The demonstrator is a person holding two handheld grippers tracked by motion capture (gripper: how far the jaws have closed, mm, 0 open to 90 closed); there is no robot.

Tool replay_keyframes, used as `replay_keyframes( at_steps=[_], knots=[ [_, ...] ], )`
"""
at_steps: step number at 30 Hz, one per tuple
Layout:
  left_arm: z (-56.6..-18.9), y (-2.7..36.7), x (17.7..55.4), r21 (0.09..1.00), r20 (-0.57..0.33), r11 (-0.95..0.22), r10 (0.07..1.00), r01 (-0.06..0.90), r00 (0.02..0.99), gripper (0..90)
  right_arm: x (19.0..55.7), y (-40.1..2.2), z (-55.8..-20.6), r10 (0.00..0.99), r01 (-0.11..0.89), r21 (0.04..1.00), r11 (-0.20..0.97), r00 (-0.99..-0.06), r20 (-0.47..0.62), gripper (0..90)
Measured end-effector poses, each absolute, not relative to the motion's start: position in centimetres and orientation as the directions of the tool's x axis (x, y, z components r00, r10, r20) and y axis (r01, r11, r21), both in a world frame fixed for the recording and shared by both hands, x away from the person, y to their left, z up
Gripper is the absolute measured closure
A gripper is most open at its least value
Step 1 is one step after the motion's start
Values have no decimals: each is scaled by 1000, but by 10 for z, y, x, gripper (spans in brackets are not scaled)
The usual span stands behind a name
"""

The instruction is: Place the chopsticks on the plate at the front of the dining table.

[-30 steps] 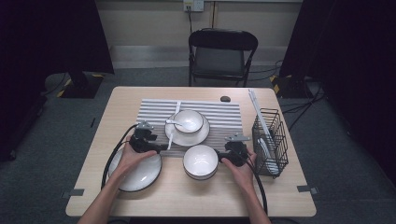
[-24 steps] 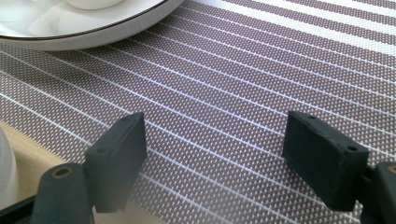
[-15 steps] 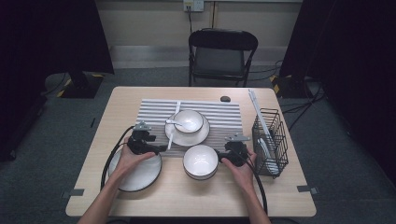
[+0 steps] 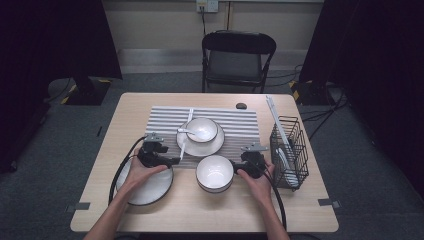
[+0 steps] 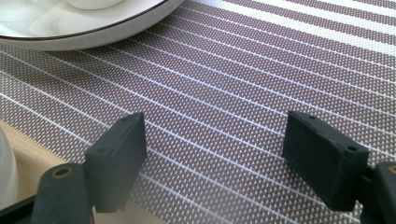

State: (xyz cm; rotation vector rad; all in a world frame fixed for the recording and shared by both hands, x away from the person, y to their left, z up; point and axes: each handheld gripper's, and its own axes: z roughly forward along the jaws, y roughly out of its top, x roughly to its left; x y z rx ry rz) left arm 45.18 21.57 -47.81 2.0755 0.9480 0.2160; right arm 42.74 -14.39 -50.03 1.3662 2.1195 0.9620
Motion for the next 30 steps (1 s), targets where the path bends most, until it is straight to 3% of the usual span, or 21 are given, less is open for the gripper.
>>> replay_keyframes(
  at_steps=[30],
  knots=[
    [-479,217,454,741,-169,-383,688,551,706,214,427,-144,-500,910,604,749,272,-415,5,210]
  ],
)
